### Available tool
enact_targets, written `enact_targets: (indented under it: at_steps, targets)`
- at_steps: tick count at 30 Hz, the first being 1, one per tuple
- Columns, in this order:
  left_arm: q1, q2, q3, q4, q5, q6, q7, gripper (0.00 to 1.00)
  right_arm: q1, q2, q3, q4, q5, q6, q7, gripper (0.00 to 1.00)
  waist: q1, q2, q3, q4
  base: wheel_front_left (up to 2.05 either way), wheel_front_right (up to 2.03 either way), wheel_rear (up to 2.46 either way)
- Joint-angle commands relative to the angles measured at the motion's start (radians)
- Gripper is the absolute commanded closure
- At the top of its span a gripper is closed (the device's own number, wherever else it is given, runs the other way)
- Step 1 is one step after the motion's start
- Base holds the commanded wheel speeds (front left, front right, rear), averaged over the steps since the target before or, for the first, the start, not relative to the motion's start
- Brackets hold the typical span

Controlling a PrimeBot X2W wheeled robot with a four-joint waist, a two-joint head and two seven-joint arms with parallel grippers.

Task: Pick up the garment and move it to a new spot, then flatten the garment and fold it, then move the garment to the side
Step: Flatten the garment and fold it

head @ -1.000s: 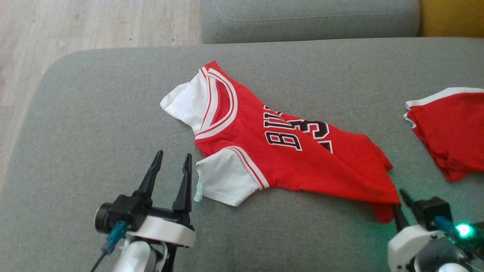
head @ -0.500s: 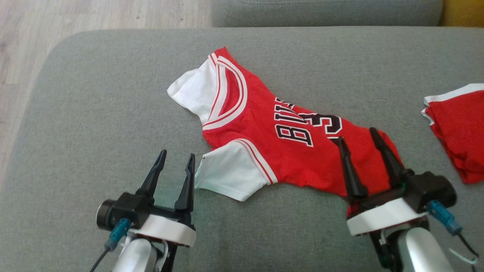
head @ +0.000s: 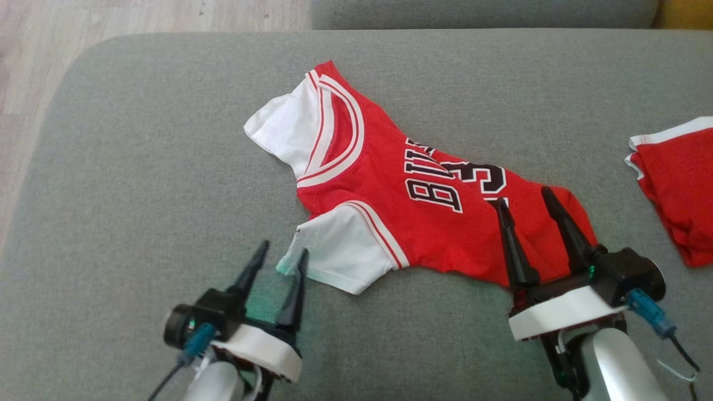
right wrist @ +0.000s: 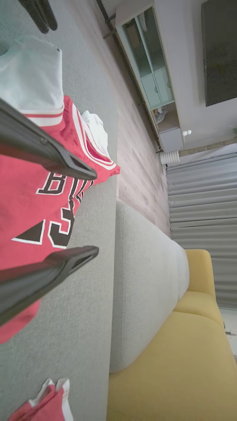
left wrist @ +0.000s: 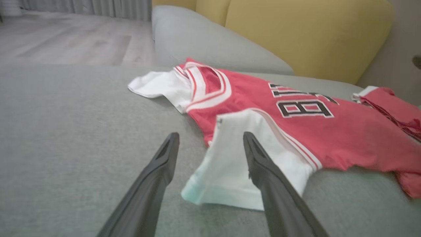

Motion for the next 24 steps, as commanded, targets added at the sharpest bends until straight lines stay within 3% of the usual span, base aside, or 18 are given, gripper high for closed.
enact_targets:
  at_steps: [1,14,15,16,17,18,24]
  targets:
    - [-0.047,0.008,0.014,-0.018,-0.007,-0.006,0.004,0.00,-0.033,-0.002,0.017,-0.027,-0.001,-0.001,-0.016,0.00,0.0000,0.0000,0.003,-0.003,0.00,0.00,0.00]
    - [-0.129,0.032,-0.014,0.127,-0.030,0.009,0.082,0.00,-0.043,-0.002,0.006,-0.016,-0.006,-0.001,-0.018,0.00,0.0000,0.0000,0.033,-0.042,0.00,0.00,0.00]
    - [-0.131,0.031,-0.019,0.139,-0.036,0.006,0.095,0.04,-0.042,-0.002,0.006,-0.015,-0.006,-0.001,-0.018,0.00,0.0000,0.0000,0.033,-0.045,0.00,0.00,0.00]
    - [-0.133,0.031,-0.025,0.146,-0.043,0.003,0.105,0.33,-0.041,-0.002,0.005,-0.014,-0.007,-0.001,-0.019,0.00,0.0000,0.0000,0.033,-0.047,0.00,0.00,0.00]
    - [-0.134,0.033,-0.030,0.153,-0.050,0.000,0.114,0.71,-0.039,-0.002,0.003,-0.013,-0.007,-0.001,-0.019,0.00,0.0000,0.0000,0.031,-0.050,0.00,0.00,0.00]
    - [-0.134,0.035,-0.036,0.156,-0.055,-0.002,0.118,1.00,-0.037,-0.002,-0.001,-0.010,-0.008,-0.001,-0.019,0.00,0.0000,0.0000,0.027,-0.052,0.00,0.00,0.00]
    - [-0.109,0.045,-0.031,0.140,-0.097,-0.008,0.086,1.00,0.011,-0.002,-0.039,0.005,-0.016,-0.001,-0.016,0.00,0.0000,0.0000,-0.024,-0.072,0.00,0.00,0.00]
